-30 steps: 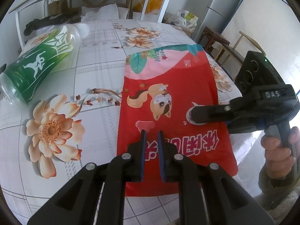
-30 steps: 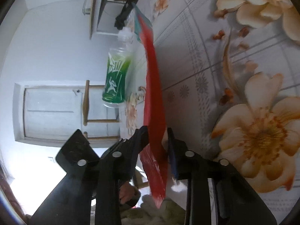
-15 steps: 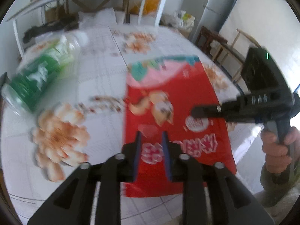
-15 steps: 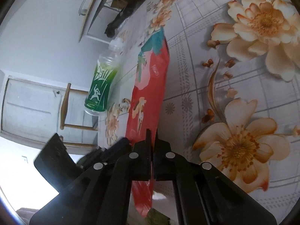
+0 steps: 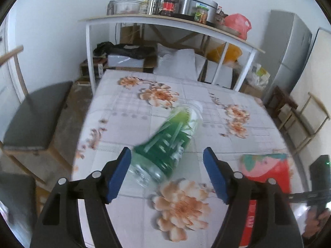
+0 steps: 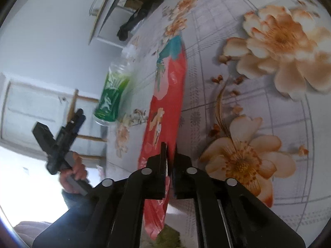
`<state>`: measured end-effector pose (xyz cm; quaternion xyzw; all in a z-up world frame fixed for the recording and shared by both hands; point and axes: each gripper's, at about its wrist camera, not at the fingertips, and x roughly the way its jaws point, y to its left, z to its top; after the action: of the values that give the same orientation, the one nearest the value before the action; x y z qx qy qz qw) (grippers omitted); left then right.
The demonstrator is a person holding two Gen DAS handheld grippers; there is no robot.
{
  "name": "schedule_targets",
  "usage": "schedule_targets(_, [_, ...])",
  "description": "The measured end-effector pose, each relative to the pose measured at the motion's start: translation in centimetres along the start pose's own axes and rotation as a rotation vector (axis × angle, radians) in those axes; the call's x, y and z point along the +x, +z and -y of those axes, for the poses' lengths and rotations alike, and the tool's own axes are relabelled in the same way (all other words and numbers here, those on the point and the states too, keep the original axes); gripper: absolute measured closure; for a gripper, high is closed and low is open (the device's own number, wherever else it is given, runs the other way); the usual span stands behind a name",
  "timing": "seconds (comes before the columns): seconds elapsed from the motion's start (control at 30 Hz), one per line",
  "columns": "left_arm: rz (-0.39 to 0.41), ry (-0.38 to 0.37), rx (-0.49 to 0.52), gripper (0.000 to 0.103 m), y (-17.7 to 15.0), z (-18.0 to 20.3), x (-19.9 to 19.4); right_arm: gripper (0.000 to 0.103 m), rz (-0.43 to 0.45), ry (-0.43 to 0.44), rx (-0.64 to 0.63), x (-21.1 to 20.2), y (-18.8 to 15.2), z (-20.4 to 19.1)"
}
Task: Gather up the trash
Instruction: 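Grasp the green-labelled bottle with the right tool and lift it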
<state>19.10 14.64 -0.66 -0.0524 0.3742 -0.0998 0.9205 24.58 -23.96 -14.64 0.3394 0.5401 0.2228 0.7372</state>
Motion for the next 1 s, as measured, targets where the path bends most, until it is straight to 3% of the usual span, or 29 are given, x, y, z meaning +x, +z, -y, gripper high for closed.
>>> schedule_targets(0.03, [-0.005,-0.021,0.012,0.033,-0.7,0.6,-0.1,0.072,-0.017,-0.058,-0.029,0.4,0.2,-0.6])
schedule_targets(0.1, [-0.017,-0.054,0.063,0.033,-2.1,2.4,-0.1,0.055,-0.011,-0.097,-0.065,0.5,0.6,-1.5])
schedule_targets(0.13, [-0.023,-0.060,0.096,0.033,-2.8,3.5,-0.1,0.037,0.002,-0.141,-0.082,-0.1,0.8,-1.9])
schedule_targets(0.17, [-0.024,-0.059,0.120,0.033,-3.3,4.0,-0.3,0.030,0.024,-0.200,-0.101,-0.7,1.0,-2.3])
schedule_targets(0.27, [-0.006,-0.056,0.172,0.033,-4.0,4.9,-0.4,0.028,0.077,-0.354,-0.160,-2.9,1.6,-3.4])
schedule_targets(0.33, [0.021,-0.042,0.168,0.033,-3.6,4.4,-0.8,0.028,0.111,-0.362,-0.166,-4.3,2.3,-4.0])
schedule_targets(0.47, [0.052,-0.030,0.047,0.033,-2.6,1.3,-1.1,0.021,0.128,-0.111,-0.146,-3.8,5.3,-7.0])
schedule_targets(0.5, [0.051,-0.029,0.021,0.033,-2.4,0.5,-1.1,0.020,0.114,-0.023,-0.131,-2.6,6.6,-8.3])
schedule_targets(0.6, [0.050,-0.017,-0.055,0.033,-2.6,-1.5,-1.3,0.018,0.047,0.116,-0.080,2.3,9.9,-10.8])
schedule_targets(0.67, [0.055,-0.007,-0.082,0.033,-2.8,-2.4,-1.5,0.018,-0.005,0.141,-0.030,6.2,12.0,-11.9])
schedule_targets(0.83, [0.052,0.009,-0.106,0.033,-3.3,-3.5,-1.5,0.018,-0.118,0.126,0.175,15.4,15.3,-12.5])
schedule_targets(1.0, [0.039,0.018,-0.118,0.033,-4.0,-4.4,-1.5,0.018,-0.135,0.051,0.251,19.1,15.3,-13.1])
